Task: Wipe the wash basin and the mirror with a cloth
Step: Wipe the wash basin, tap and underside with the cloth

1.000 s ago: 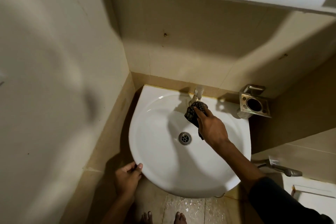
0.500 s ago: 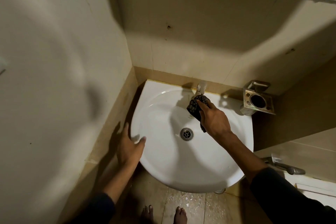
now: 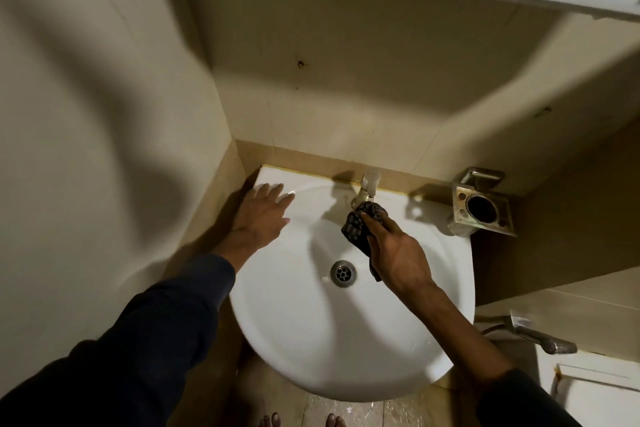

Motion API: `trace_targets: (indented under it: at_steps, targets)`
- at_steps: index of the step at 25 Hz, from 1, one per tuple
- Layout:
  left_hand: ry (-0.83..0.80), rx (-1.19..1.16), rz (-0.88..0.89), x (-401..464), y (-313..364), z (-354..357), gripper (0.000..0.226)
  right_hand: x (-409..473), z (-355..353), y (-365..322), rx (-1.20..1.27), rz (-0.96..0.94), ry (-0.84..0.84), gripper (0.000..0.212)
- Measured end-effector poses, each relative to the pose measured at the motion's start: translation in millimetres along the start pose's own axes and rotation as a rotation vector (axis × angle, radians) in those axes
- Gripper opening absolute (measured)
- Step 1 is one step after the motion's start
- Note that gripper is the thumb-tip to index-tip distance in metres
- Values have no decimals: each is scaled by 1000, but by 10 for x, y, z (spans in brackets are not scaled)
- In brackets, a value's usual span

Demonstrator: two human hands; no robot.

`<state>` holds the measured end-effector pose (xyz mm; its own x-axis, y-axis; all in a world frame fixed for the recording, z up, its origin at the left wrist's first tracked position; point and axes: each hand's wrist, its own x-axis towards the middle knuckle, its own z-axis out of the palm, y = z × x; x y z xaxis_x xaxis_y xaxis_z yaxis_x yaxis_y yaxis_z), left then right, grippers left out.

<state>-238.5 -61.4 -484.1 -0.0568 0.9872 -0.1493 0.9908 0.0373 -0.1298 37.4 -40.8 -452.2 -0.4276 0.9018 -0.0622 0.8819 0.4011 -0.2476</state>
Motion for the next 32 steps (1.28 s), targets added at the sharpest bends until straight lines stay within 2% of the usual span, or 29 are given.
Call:
trace_targets:
  at_steps: [4, 6, 9, 14, 18, 20, 22, 24, 26, 28, 32]
  targets:
    - [-20, 27, 46, 55, 176, 2, 60, 201, -40, -55, 28, 48, 13, 65]
    - [-34, 27, 36, 63, 188, 16, 60, 89, -21, -60, 32, 25, 4, 61]
    - [-36, -9, 35, 61, 171, 28, 59, -85, -18, 52, 10, -43, -32, 69]
    - [-59, -79, 9, 80, 161, 48, 62, 122, -24, 22, 165, 49, 46, 51]
    - [-61, -79, -10, 106, 154, 42, 66, -331, -22, 165, 230, -112, 44, 49]
    - [-49, -36, -2, 126, 156, 16, 66, -472, -25, 305, 316, -9, 57, 52]
    - [-51, -32, 5, 155, 156, -35, 64, -326, 42, 386, 387, 194, 181, 56]
    - [-60, -43, 0, 161, 143, -79, 67, 14, 155, 445, 261, 334, 258, 59]
    - [-82, -68, 2, 152, 108, -140, 73, 367, 275, 459, 144, 450, 148, 66]
    - [-103, -83, 15, 140, 84, -185, 76, 574, 400, 365, 99, 479, 69, 70]
    - [-142, -90, 36, 152, 48, -233, 81, 689, 499, 233, 0, 285, -28, 85]
